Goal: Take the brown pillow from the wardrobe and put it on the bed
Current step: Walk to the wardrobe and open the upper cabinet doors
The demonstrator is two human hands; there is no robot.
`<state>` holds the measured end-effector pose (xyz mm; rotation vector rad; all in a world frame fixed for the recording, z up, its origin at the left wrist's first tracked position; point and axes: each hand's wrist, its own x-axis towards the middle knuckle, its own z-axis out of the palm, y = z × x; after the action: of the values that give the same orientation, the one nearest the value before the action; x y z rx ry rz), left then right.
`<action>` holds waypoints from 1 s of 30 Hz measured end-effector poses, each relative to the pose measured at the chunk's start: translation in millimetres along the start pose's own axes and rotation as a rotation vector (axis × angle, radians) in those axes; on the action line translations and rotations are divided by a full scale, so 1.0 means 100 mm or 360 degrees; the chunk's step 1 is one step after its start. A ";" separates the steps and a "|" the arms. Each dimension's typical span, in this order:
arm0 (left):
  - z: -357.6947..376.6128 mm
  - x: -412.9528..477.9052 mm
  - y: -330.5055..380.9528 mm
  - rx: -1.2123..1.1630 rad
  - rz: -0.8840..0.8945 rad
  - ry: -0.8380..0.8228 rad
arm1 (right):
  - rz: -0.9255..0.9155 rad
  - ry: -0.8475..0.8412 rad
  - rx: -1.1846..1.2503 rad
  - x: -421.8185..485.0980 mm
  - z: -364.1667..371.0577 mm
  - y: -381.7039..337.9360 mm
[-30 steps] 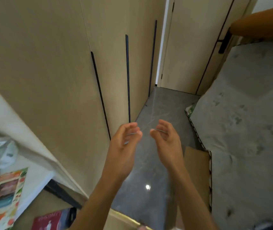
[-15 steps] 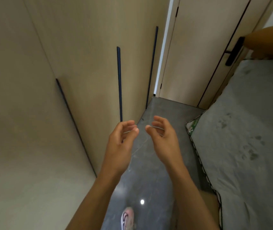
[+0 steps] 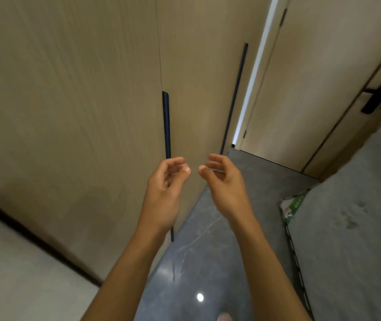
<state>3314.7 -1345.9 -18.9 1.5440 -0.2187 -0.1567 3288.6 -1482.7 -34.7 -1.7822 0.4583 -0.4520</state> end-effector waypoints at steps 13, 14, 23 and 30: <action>0.95 1.29 0.08 0.0205 0.0058 0.0745 | -0.0259 -0.0868 0.0000 2.45 0.23 -0.04; 1.01 1.34 0.10 0.0228 0.0049 0.0788 | -0.0266 -0.0912 -0.0012 2.55 0.26 -0.06; 1.06 1.60 0.10 0.0300 -0.0024 0.1054 | -0.0385 -0.1081 -0.0091 2.99 0.67 -0.13; 1.00 1.64 0.12 0.0320 0.0009 0.1120 | -0.0486 -0.1077 -0.0167 3.00 0.92 -0.15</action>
<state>3449.7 -1481.2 1.4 1.7038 0.3273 0.4240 3592.5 -1561.8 -23.0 -1.9817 -0.2714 -0.0112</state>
